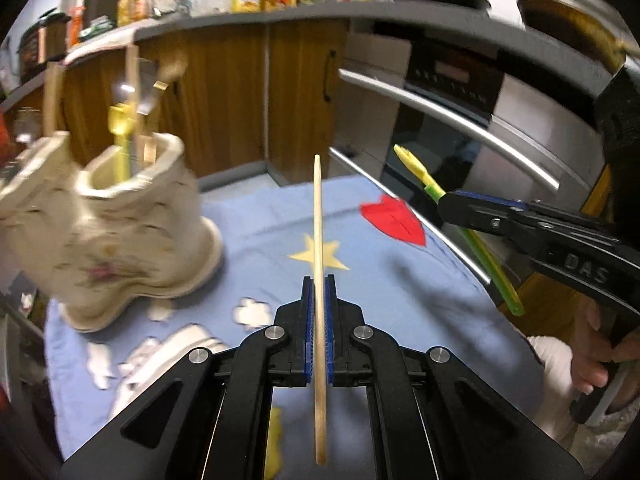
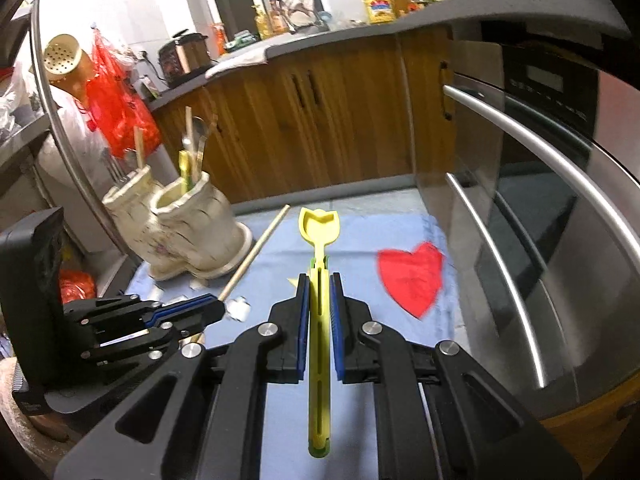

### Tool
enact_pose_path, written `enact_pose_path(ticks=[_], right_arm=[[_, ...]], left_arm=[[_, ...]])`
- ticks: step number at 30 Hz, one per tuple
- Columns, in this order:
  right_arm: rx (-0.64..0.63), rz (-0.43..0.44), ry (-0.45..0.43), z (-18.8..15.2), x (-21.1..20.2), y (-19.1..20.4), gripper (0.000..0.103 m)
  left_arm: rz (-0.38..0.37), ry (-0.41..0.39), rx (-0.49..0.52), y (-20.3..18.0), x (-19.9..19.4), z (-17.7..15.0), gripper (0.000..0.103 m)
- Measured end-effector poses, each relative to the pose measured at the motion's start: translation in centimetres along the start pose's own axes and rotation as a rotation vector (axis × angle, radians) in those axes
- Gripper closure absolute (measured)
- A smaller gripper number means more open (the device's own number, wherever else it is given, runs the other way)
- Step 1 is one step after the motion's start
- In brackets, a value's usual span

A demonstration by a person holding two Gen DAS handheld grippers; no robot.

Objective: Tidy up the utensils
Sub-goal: 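Lift the yellow utensil toward the smaller cup while the left carries the chopstick to the larger cup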

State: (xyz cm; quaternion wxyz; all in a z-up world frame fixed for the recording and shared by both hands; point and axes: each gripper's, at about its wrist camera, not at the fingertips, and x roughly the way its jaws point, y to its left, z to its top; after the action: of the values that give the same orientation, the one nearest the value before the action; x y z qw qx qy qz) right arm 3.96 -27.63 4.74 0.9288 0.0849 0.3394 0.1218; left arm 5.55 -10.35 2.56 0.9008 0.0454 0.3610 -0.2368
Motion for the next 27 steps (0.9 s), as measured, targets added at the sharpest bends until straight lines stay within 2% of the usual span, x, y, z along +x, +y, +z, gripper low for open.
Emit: enact_pose_path(ticks=[7,15,20,24,27], right_arm=[[-0.036,0.069,-0.065,3.4,1.0,3.9,0.093],[-0.045,0.222,-0.149,7.8,4.1,8.2,0.093],[-0.027,0.315,-0.178,9.6,6.1,9.5,0.093],[-0.046,0.336,-0.204,10.5,7.5,10.4,0.093],[-0.057,0.344,-0.231,11.0,8.7,10.8,0.093]], left_arm=[[-0.021,-0.165,-0.088,5.4,-6.4,1.0,0.098],[0.006,-0.361,-0.137,11.1,-11.4,4.4,0.098],[-0.008,-0.456,-0.184,14.7,-12.3,6.2,0.098],[-0.029,-0.494,-0.215,16.9,-11.7,6.6,0.098],[-0.077,-0.500,-0.254,18.2,-10.3,6.7,0.098]])
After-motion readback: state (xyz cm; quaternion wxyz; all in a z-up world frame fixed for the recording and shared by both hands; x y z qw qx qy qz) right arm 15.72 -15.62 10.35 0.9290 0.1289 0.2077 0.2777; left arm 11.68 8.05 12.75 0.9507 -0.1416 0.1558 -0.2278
